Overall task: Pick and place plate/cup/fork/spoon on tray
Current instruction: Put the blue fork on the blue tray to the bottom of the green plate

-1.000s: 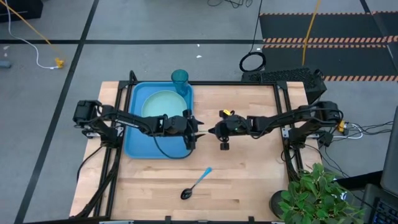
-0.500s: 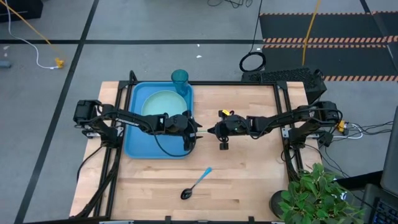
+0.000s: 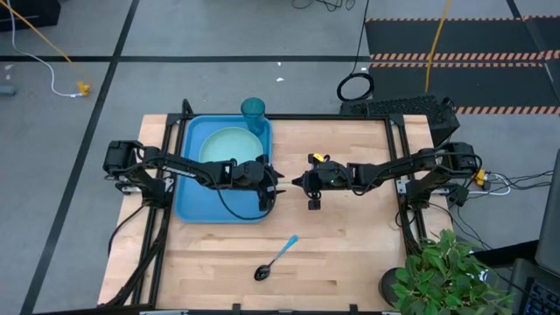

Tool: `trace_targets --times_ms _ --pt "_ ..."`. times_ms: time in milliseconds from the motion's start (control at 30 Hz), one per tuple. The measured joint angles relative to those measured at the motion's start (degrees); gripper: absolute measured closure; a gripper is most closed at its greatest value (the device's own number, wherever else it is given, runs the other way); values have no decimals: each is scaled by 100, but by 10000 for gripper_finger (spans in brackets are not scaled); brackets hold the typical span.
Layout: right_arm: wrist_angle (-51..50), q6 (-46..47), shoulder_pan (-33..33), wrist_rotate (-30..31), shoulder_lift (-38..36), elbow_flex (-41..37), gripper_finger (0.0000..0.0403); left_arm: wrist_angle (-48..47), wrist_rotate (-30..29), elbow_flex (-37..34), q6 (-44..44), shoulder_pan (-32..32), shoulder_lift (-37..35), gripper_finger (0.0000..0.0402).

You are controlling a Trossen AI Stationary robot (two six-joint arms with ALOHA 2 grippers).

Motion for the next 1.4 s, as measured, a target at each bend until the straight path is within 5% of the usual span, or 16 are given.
trace_targets --times_ms 467,1133,1400 --pt "2 -2 0 122 0 0 399 -11 -17 0 32 0 0 305" --pt "150 -3 0 106 -2 -2 399 -39 -41 0 62 48 -4 327" --pt "142 -11 0 97 -2 -2 399 -42 -53 0 100 48 -4 383"
